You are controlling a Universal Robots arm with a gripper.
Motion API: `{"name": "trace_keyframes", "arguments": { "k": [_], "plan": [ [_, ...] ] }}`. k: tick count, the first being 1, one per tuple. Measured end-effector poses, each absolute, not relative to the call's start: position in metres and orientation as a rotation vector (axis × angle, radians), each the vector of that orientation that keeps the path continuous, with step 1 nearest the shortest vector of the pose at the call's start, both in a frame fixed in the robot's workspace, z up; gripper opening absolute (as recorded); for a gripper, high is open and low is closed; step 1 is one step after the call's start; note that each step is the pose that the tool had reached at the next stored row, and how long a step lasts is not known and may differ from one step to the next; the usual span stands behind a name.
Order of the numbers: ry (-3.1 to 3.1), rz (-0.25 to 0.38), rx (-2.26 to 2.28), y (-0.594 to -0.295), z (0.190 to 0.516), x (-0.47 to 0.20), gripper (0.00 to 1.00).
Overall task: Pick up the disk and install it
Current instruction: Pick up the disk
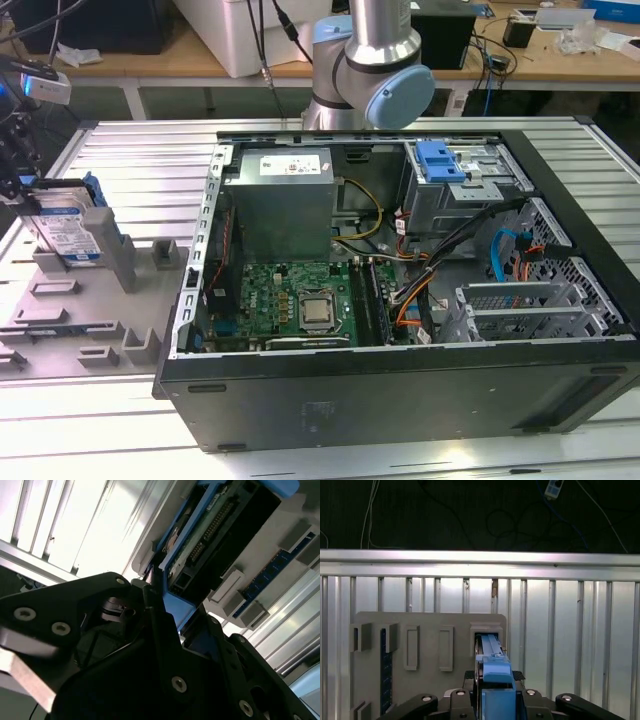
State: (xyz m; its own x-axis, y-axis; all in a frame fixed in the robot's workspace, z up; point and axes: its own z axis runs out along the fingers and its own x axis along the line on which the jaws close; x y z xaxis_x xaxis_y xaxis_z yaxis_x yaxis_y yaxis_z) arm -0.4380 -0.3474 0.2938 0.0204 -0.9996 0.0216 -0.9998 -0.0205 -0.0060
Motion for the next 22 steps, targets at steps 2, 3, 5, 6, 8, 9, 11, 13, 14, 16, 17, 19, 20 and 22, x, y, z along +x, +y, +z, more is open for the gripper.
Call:
{"name": "trace_keyframes", "arguments": {
  "k": [2, 3, 5, 6, 8, 9, 11, 13, 14, 16, 17, 19, 20, 22],
  "plan": [
    [-2.191, 0.031, 2.236, -0.3474, 0.2938, -0.4380, 0.37],
    [-2.190, 0.031, 2.237, -0.3474, 0.2938, -0.4380, 0.37],
    [-2.190, 0.031, 2.237, -0.3474, 0.2938, -0.4380, 0.37],
    [-2.190, 0.031, 2.237, -0.3474, 0.2938, -0.4380, 0.37],
    [-2.190, 0.031, 2.237, -0.3474, 0.2938, -0.4380, 0.37],
    [-2.190, 0.031, 2.237, -0.3474, 0.2938, -0.4380, 0.37],
    [-2.191, 0.029, 2.238, -0.3473, 0.2938, -0.4380, 0.37],
    [-2.197, 0.014, 2.245, -0.3474, 0.2938, -0.4380, 0.37],
    [-2.199, 0.012, 2.246, -0.3473, 0.2938, -0.4380, 0.37],
    [-2.199, 0.011, 2.246, -0.3473, 0.2937, -0.4380, 0.37],
    [-2.199, 0.011, 2.247, -0.3474, 0.2938, -0.4380, 0.37],
    [-2.200, 0.009, 2.247, -0.3474, 0.2937, -0.4380, 0.37],
    [-2.200, 0.009, 2.248, -0.3473, 0.2937, -0.4380, 0.37],
    [-2.200, 0.008, 2.248, -0.3474, 0.2938, -0.4380, 0.37]
  ]
}}
